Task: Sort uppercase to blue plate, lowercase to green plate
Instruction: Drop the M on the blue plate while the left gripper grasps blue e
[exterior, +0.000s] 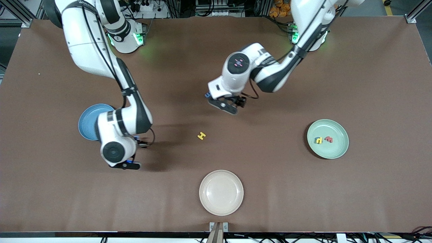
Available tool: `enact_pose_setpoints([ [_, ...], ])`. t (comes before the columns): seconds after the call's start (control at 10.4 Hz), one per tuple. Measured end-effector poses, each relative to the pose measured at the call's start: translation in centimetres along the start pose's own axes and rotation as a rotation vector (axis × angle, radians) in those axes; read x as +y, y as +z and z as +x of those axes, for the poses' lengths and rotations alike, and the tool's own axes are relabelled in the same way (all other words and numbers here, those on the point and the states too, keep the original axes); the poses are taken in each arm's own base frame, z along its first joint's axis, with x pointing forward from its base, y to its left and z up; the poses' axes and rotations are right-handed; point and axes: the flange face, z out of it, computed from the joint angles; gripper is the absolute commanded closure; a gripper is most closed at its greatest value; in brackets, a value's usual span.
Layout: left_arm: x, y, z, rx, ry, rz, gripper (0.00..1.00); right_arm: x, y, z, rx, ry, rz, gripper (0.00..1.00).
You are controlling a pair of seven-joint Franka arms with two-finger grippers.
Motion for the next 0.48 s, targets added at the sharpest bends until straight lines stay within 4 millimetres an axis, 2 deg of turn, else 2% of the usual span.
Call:
enact_pose_setpoints([
  [0.1, 2.9, 1.4, -0.1, 0.005, 0.048, 0.018, 0.14, 2.9, -0.3, -0.2, -0.010, -0.040, -0.009, 0.82],
  [0.29, 7.9, 5.4, -0.2, -0.003, 0.107, 0.045, 0.19, 8.8, 1.5, -1.0, -0.019, -0.106, -0.016, 0.82],
  [0.39, 9.0, 7.3, -0.3, -0.017, 0.111, 0.049, 0.21, 11.7, 3.3, -1.7, -0.010, -0.135, -0.014, 0.81],
  [0.48, 9.4, 8.6, -0.4, -0.030, 0.114, 0.049, 0.23, 14.4, 5.3, -2.8, -0.008, -0.159, -0.008, 0.81],
])
